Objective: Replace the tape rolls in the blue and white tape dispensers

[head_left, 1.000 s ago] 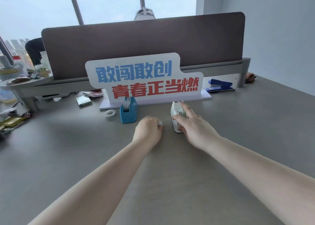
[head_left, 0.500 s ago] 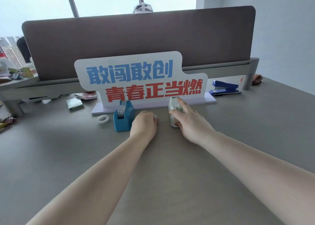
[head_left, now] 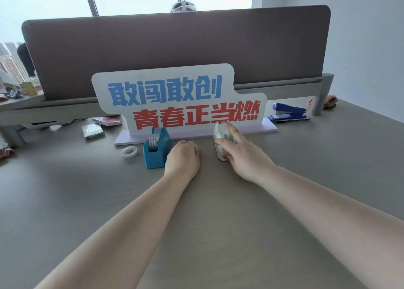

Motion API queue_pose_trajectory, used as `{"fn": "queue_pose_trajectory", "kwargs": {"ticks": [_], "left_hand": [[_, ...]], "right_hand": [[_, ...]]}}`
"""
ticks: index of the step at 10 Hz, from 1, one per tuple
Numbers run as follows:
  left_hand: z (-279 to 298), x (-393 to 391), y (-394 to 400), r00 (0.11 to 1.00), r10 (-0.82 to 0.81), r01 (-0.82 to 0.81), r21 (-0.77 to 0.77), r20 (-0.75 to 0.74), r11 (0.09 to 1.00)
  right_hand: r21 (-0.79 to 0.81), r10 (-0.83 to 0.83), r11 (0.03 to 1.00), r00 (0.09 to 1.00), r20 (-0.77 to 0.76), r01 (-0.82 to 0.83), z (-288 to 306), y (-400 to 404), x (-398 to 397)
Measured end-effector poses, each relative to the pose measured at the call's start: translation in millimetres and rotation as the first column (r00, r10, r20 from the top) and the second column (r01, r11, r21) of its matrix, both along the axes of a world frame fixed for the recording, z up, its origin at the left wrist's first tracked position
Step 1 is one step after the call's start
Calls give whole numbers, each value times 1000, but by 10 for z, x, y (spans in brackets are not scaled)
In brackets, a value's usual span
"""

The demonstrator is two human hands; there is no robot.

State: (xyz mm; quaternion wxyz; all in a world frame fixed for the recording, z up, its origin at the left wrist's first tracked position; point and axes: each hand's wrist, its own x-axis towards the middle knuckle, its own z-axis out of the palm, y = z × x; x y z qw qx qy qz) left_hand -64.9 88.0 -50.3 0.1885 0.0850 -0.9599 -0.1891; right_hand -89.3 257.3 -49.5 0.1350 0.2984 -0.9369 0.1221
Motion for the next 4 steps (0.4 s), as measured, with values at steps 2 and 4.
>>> {"fn": "queue_pose_trajectory", "kwargs": {"ticks": [2, 4], "left_hand": [[-7, 81, -1, 999, -30, 30, 3, -35, 1000], [-52, 247, -14, 998, -38, 39, 21, -55, 999]], "right_hand": [[-10, 16, 1000, 1000, 5, -16, 33, 80, 61], [-73, -21, 997, 1000, -19, 20, 74, 238, 237]]}}
